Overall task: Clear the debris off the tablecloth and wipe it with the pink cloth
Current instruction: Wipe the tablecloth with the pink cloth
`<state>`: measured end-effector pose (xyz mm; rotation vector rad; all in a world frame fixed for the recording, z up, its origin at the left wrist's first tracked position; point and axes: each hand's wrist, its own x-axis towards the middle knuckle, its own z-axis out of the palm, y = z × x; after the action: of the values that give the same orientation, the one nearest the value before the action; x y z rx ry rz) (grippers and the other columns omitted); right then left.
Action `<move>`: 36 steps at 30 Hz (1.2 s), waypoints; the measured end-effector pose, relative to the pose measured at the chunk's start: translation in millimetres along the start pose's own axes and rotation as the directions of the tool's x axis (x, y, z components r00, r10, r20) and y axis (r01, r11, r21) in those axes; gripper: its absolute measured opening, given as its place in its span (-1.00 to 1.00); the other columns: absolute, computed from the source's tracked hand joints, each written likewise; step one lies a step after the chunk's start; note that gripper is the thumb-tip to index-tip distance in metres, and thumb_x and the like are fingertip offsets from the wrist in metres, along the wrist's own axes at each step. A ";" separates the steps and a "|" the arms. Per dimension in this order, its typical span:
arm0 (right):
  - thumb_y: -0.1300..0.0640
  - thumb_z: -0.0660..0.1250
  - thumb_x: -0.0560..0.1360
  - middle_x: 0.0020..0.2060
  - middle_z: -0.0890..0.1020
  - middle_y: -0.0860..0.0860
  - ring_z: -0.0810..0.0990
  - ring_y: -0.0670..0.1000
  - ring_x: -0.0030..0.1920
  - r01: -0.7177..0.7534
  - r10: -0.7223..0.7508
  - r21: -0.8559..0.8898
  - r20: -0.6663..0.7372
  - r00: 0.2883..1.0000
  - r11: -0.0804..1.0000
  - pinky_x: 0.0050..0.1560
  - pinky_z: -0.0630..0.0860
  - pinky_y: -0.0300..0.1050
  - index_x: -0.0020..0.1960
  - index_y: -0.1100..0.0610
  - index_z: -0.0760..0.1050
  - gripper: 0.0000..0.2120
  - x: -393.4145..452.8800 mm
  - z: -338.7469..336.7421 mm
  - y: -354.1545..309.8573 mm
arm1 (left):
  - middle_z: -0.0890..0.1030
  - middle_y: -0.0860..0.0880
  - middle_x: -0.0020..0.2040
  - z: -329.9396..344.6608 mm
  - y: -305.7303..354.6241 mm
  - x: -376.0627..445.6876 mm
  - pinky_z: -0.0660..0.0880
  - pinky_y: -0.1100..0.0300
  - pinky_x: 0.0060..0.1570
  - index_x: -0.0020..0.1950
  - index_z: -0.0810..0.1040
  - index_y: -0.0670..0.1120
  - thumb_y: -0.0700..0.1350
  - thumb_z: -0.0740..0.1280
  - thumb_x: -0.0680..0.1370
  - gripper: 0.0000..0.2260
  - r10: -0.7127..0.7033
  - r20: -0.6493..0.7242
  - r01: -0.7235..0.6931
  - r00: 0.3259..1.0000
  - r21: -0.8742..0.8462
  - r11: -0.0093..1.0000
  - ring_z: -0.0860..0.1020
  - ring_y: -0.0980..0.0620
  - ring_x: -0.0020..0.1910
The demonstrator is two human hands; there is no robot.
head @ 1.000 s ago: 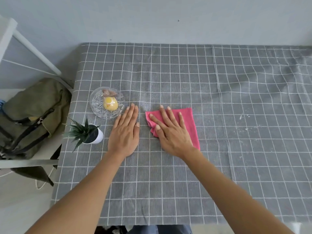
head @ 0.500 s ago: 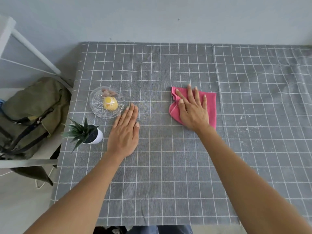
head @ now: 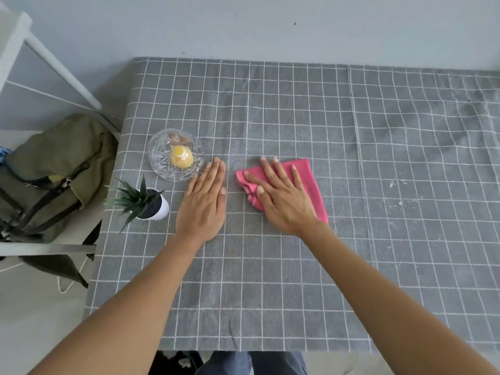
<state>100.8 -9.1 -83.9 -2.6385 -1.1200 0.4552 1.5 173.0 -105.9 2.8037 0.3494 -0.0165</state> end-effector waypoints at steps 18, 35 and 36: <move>-0.15 -0.30 0.63 0.52 -0.25 -0.04 -0.30 0.04 0.52 -0.245 0.243 -0.014 -0.085 0.966 0.969 0.48 -0.34 0.15 0.52 -0.25 -0.18 -0.54 22.0 -15.2 48.0 | -0.16 0.08 0.56 -1.7 3.0 -1.0 -0.26 0.19 0.47 0.56 -0.17 0.00 0.01 -0.22 0.62 -0.51 -0.016 0.018 0.016 1.000 0.011 1.000 -0.20 0.17 0.52; -0.13 -0.33 0.60 0.55 -0.19 -0.10 -0.31 -0.08 0.52 -0.075 0.076 0.051 -0.011 0.997 0.996 0.48 -0.38 0.09 0.54 -0.20 -0.12 -0.49 -13.3 14.2 -24.2 | -0.12 0.07 0.56 -3.0 3.3 0.2 -0.37 0.29 0.42 0.56 -0.12 -0.02 0.00 -0.18 0.63 -0.51 -0.012 -0.007 0.013 1.000 0.047 0.999 -0.19 0.18 0.51; -0.13 -0.32 0.60 0.55 -0.17 -0.10 -0.30 -0.09 0.52 -0.068 0.068 0.051 -0.016 0.998 0.996 0.49 -0.36 0.08 0.55 -0.20 -0.09 -0.49 -13.7 13.8 -21.5 | -0.12 0.07 0.56 -3.1 3.0 0.2 -0.37 0.30 0.42 0.56 -0.12 -0.02 -0.01 -0.17 0.63 -0.51 -0.013 -0.006 0.013 1.000 0.045 0.999 -0.19 0.19 0.51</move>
<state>72.6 -3.2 -86.8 -2.6382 -1.0028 0.4665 2.3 171.2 -102.0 2.8462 0.3730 -0.0195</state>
